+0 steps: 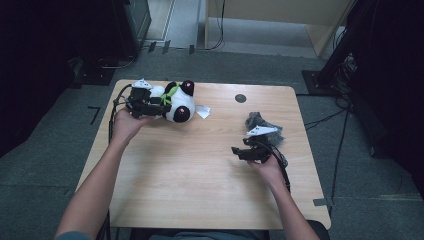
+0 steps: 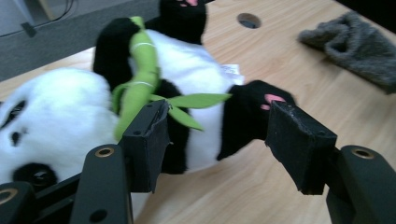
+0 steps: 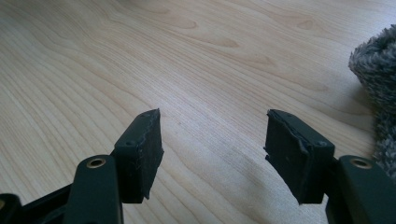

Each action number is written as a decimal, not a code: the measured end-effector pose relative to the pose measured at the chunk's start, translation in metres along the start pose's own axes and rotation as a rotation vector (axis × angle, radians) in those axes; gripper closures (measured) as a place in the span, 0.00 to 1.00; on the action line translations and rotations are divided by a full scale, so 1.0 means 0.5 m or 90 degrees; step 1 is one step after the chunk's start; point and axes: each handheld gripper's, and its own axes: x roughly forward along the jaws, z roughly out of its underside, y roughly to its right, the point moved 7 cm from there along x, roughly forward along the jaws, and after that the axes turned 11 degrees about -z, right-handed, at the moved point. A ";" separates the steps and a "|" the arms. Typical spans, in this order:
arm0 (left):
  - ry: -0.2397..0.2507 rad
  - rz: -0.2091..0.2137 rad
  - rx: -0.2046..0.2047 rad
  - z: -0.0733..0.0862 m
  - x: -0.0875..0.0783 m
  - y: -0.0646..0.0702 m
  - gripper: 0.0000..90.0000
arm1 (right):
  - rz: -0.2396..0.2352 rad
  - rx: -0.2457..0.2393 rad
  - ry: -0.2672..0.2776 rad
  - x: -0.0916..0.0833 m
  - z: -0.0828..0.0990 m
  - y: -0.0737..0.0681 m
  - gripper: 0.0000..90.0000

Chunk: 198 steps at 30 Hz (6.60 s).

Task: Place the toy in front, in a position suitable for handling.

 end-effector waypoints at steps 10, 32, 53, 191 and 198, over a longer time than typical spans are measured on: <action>0.000 -0.019 -0.003 -0.019 0.045 -0.046 0.39 | -0.002 0.003 0.005 -0.003 -0.002 0.001 0.42; -0.013 0.000 -0.047 0.016 0.098 -0.047 0.66 | 0.020 0.007 0.041 -0.025 -0.012 0.014 0.45; -0.006 -0.007 -0.078 -0.019 0.043 -0.012 0.78 | 0.033 0.018 0.046 -0.043 -0.014 0.035 0.45; 0.053 0.092 -0.018 0.152 -0.064 0.195 0.32 | 0.021 -0.004 0.068 -0.122 -0.146 -0.018 0.87; 0.053 0.090 -0.025 0.167 -0.058 0.189 0.30 | -0.007 -0.029 0.063 -0.107 -0.176 -0.054 0.86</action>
